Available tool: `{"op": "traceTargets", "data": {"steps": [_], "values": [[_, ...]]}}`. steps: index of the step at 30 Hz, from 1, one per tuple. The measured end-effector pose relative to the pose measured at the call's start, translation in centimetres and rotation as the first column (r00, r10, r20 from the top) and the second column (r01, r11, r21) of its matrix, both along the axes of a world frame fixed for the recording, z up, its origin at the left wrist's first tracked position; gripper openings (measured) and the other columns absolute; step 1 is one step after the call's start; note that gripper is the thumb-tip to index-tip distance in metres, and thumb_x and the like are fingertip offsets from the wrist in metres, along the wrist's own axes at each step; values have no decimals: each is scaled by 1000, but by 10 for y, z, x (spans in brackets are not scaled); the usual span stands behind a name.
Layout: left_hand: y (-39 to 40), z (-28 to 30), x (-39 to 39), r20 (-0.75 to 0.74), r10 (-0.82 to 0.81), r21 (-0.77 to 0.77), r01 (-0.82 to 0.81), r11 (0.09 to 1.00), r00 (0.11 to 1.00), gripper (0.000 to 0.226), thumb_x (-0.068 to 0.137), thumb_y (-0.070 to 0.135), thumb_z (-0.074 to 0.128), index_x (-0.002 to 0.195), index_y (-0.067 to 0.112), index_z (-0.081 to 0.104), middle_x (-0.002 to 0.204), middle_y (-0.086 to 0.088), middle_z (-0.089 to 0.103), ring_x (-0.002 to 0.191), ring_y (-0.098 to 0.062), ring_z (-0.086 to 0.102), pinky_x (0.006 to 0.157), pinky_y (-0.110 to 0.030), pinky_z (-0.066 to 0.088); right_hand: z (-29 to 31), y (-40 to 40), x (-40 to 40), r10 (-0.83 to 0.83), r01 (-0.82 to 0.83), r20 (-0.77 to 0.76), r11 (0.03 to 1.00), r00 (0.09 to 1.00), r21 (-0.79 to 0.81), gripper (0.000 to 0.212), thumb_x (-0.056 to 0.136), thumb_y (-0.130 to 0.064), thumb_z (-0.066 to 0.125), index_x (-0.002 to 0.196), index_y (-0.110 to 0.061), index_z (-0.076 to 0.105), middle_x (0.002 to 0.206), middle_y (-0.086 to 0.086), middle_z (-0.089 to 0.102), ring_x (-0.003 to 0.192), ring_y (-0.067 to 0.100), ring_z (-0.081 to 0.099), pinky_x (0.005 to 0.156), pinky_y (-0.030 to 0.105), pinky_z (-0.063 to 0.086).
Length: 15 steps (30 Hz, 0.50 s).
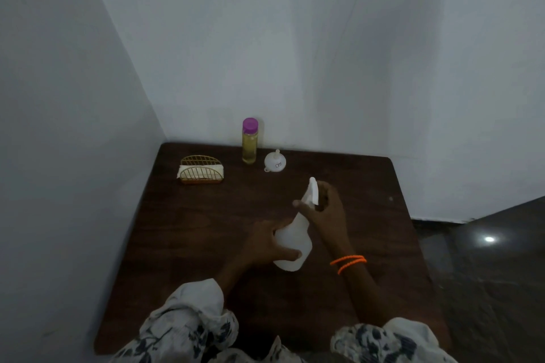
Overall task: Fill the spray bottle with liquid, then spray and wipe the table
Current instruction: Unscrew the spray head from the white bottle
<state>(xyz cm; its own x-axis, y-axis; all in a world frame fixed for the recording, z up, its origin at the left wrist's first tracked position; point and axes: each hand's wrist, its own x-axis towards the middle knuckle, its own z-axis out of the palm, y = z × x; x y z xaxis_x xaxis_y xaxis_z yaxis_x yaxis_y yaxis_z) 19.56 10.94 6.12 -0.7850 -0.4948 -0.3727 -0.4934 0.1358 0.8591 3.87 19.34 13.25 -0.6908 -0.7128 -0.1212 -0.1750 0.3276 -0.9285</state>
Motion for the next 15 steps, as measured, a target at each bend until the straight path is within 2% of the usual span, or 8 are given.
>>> {"op": "traceTargets", "data": {"steps": [1, 3, 4, 6, 8, 10, 13, 15], "values": [[0, 0, 0, 0, -16, -22, 16, 1000, 1000, 95, 60, 57, 91, 144, 33, 54, 137, 14, 64, 122, 2, 61, 103, -37, 57, 1, -2, 3, 11, -11, -26, 1000, 1000, -7, 67, 74, -24, 90, 130, -19, 54, 116, -7, 62, 102, 6, 64, 80, 24, 58], [-1, -2, 1, -8, -46, -15, 46, 999, 999, 92, 61, 56, 92, 142, 32, 56, 136, 13, 66, 121, 1, 62, 103, -38, 57, 2, -6, 4, -12, 11, -21, 999, 1000, -50, 60, 74, -25, 90, 123, -17, 57, 111, -3, 64, 96, 10, 67, 74, 24, 60], [-2, -2, 1, -20, -49, 17, 49, 999, 999, 88, 62, 54, 93, 140, 32, 59, 133, 13, 67, 120, 0, 64, 102, -39, 57, 3, -8, 3, -38, 40, 27, 997, 999, -72, 55, 76, -24, 89, 121, -15, 58, 111, 0, 66, 95, 14, 69, 73, 25, 60], [-4, -1, 3, -49, -51, 75, 54, 996, 998, 77, 66, 47, 94, 135, 34, 62, 129, 15, 70, 118, -2, 66, 102, -40, 58, 6, -12, -3, -65, 97, 236, 987, 970, -126, 47, 81, -18, 85, 118, -7, 60, 112, 12, 70, 95, 23, 73, 73, 32, 61], [-5, 1, 4, -83, -58, 109, 67, 992, 995, 70, 70, 40, 93, 134, 34, 64, 128, 14, 71, 118, -4, 67, 102, -41, 57, 8, -13, -8, 13, 76, 427, 978, 904, -192, 39, 83, -13, 82, 114, 1, 63, 109, 19, 73, 91, 24, 75, 71, 31, 60], [-5, 4, 5, -114, -56, 132, 71, 989, 992, 67, 73, 35, 92, 133, 36, 64, 128, 15, 71, 118, -3, 67, 102, -41, 58, 8, -13, -12, 132, 1, 537, 971, 833, -240, 35, 85, -16, 77, 112, 3, 66, 112, 21, 73, 97, 26, 72, 78, 33, 59], [-5, 8, 4, -135, -73, 118, 89, 989, 988, 67, 73, 33, 91, 133, 41, 62, 128, 17, 70, 119, -2, 66, 101, -39, 57, 5, -10, -16, 274, -82, 633, 945, 724, -316, 29, 87, -25, 72, 107, -4, 70, 124, 21, 70, 110, 28, 69, 88, 35, 59], [-4, 6, 2, -136, -75, 102, 89, 991, 988, 69, 73, 35, 91, 135, 38, 62, 128, 15, 70, 119, -4, 67, 101, -39, 57, 5, -10, -15, 280, -44, 695, 941, 663, -337, 29, 84, -30, 73, 105, -10, 72, 125, 17, 70, 109, 24, 70, 87, 35, 59]]}}
